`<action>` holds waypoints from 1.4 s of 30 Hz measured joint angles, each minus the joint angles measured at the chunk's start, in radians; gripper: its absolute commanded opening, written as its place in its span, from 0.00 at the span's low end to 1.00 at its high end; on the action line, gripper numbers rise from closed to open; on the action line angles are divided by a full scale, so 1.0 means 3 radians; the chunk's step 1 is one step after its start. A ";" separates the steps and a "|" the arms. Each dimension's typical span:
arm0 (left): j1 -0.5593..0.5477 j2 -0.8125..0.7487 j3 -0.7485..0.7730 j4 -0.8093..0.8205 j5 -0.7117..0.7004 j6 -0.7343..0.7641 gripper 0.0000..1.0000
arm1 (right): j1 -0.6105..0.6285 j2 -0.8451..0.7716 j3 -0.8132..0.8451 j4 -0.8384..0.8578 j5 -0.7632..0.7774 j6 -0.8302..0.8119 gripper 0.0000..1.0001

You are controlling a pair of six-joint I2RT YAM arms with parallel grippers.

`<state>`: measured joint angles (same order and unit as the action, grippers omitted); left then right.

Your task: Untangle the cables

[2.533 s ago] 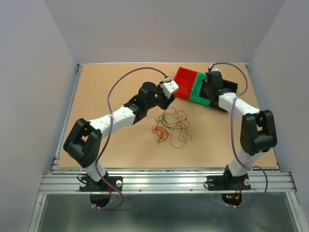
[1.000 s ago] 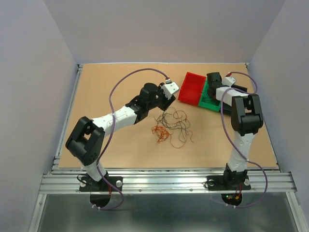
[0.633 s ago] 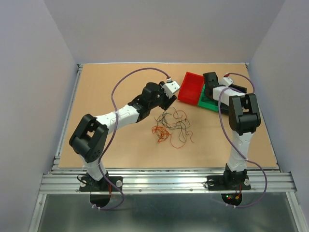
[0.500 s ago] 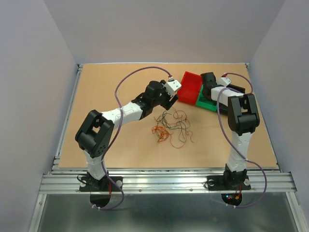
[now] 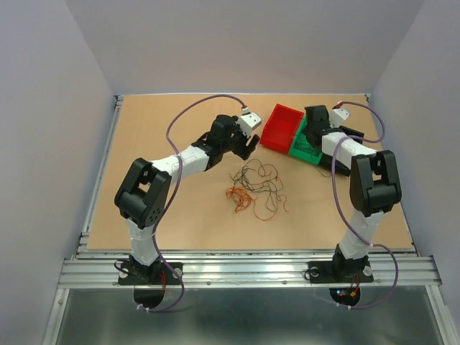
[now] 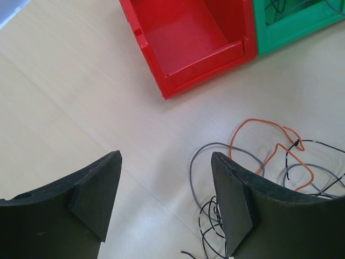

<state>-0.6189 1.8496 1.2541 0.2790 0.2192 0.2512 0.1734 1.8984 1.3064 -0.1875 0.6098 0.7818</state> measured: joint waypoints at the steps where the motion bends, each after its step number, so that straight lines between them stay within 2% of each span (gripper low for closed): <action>1: 0.0025 0.0000 0.0000 -0.0001 0.0032 -0.0014 0.79 | 0.0000 -0.0050 -0.0038 0.0043 -0.0023 -0.0045 0.63; 5: 0.0103 0.0000 0.0000 -0.0001 0.0113 -0.0058 0.79 | 0.0000 -0.0177 -0.0140 0.0154 -0.0108 -0.0195 0.66; 8: 0.0144 0.0000 0.0000 -0.0001 0.0140 -0.0076 0.79 | 0.0000 -0.0220 -0.0198 0.0196 -0.0178 -0.0299 0.79; 10: 0.0148 0.0000 0.0000 -0.0001 0.0148 -0.0081 0.78 | 0.0000 -0.0276 -0.0285 0.0256 -0.0272 -0.0404 0.91; 13: 0.0142 0.0000 0.0000 -0.0001 0.0174 -0.0083 0.79 | 0.0004 -0.0397 -0.0440 0.0379 -0.0439 -0.0521 1.00; 20: 0.0142 -0.0004 0.0000 -0.0001 0.0210 -0.0083 0.78 | 0.0004 -0.0448 -0.0528 0.0655 -0.0834 -0.0694 1.00; 30: 0.0142 -0.0005 -0.0001 -0.0001 0.0230 -0.0083 0.78 | 0.0004 -0.0125 -0.0478 0.0727 -0.1177 -0.0762 1.00; 33: 0.0142 -0.0005 0.0000 -0.0001 0.0230 -0.0081 0.78 | 0.0004 -0.0080 -0.0380 0.0727 -0.1231 -0.0768 0.89; 34: 0.0142 -0.0005 0.0000 0.0000 0.0230 -0.0083 0.78 | 0.0004 -0.0047 -0.0331 0.0727 -0.1246 -0.0774 0.76; 36: 0.0142 -0.0005 0.0000 0.0000 0.0230 -0.0083 0.78 | 0.0004 0.0051 -0.0191 0.0731 -0.1250 -0.0773 0.66; 37: 0.0142 -0.0005 0.0000 -0.0001 0.0230 -0.0081 0.78 | 0.0004 0.0089 -0.0148 0.0741 -0.1255 -0.0772 0.54; 41: 0.0142 -0.0005 0.0000 -0.0001 0.0230 -0.0081 0.78 | 0.0005 0.0137 -0.0126 0.0743 -0.1240 -0.0704 0.42; 42: 0.0142 -0.0005 0.0000 -0.0001 0.0230 -0.0081 0.78 | 0.0014 0.0137 -0.0126 0.0741 -0.1211 -0.0673 0.30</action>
<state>-0.5762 1.8481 1.2541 0.2787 0.2882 0.2268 0.1776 1.9396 1.2686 0.0349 0.2466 0.5800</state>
